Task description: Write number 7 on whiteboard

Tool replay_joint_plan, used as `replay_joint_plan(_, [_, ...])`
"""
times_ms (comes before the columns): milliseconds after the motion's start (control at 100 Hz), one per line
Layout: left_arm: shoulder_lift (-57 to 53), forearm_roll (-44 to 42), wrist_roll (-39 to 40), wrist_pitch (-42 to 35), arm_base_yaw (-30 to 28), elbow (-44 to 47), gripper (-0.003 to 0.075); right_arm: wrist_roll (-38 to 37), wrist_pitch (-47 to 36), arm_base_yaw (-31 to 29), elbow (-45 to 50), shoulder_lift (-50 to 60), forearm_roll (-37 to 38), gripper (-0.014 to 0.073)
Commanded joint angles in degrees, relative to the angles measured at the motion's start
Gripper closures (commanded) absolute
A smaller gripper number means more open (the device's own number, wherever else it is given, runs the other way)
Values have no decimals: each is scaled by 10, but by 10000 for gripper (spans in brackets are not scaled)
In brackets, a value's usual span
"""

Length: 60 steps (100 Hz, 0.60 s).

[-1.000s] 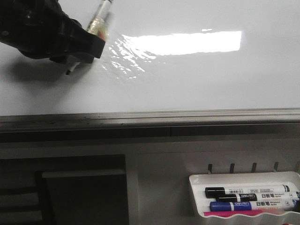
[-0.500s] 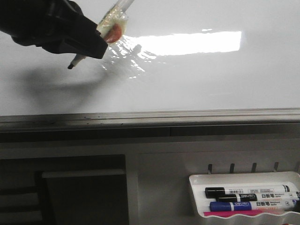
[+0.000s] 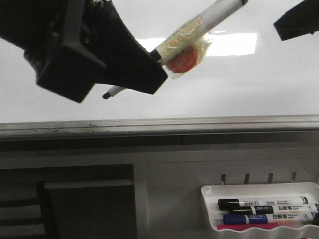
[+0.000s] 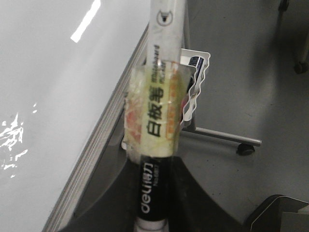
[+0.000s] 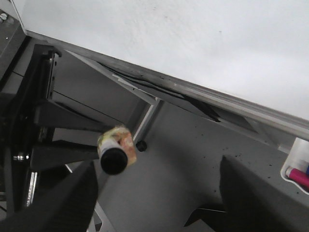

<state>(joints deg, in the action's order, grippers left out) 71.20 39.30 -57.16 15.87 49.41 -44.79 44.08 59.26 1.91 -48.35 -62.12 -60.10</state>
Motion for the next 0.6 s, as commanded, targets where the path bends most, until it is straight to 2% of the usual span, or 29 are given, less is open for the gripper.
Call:
replay_joint_plan(0, [-17, 1, 3, -26, 6, -18, 741, 16, 23, 2, -33, -14, -45, 125])
replay_joint_plan(360, [-17, -4, 3, -29, 6, -18, 741, 30, 26, 84, -72, -72, -50, 132])
replay_joint_plan(590, [-17, -11, 3, -40, 6, -18, 741, 36, 44, 92, -83, -100, -50, 300])
